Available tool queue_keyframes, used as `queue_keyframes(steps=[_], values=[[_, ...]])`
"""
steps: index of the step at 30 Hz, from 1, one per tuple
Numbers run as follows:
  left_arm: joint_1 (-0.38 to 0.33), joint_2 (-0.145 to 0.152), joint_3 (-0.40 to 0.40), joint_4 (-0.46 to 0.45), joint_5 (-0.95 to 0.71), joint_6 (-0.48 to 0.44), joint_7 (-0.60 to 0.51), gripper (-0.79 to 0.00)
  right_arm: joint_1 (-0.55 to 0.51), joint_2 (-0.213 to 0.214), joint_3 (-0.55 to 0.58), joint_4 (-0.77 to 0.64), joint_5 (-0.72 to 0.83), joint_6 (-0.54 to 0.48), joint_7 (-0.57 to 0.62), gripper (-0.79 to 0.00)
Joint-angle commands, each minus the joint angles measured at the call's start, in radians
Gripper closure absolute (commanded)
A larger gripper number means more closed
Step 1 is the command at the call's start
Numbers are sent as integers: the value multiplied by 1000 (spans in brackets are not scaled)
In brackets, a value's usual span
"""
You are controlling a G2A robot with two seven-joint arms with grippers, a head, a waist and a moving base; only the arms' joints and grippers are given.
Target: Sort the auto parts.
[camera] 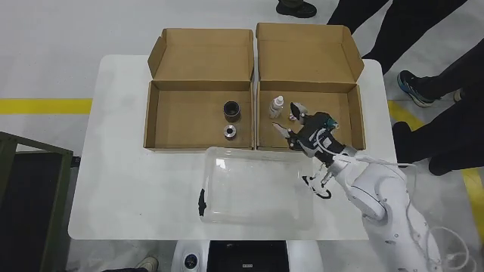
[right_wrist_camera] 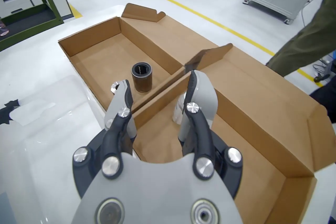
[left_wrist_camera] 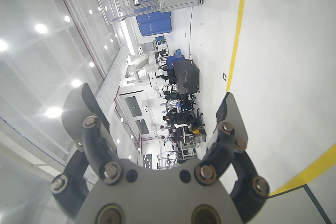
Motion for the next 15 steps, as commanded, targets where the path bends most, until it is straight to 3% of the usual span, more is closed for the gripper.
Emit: queue_keyframes(steps=[1, 4, 9, 15], values=[[0, 0, 0, 0, 0, 0, 0, -785, -49, 5, 46, -14, -13, 7, -25, -397], [0, 0, 0, 0, 0, 0, 0, -785, -120, 12, 111, -36, -26, 19, -72, -449], [0, 0, 0, 0, 0, 0, 0, -785, -233, 19, 214, -72, -46, 36, -148, -671], [0, 0, 0, 0, 0, 0, 0, -785, -356, 23, 316, -98, -50, 64, -216, -742]])
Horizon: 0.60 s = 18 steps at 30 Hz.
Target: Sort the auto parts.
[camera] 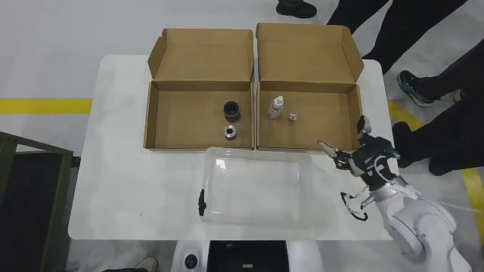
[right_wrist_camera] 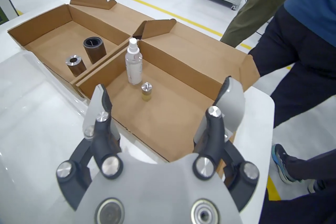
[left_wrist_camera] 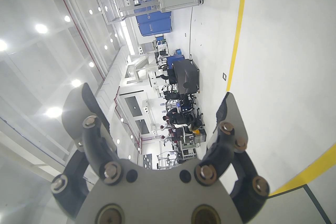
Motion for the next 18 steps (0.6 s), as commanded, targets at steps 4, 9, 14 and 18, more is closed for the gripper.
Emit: queue_keyframes(steps=[4, 9, 14, 18], values=[[0, 0, 0, 0, 0, 0, 0, -785, -87, 0, 68, -11, 2, 27, -54, -785], [0, 0, 0, 0, 0, 0, 0, -785, -152, -2, 108, -17, 7, 51, -94, -785], [0, 0, 0, 0, 0, 0, 0, -785, -180, -6, 116, -9, 13, 83, -113, -785], [0, 0, 0, 0, 0, 0, 0, -785, -184, -7, 112, -6, 21, 86, -121, -785]])
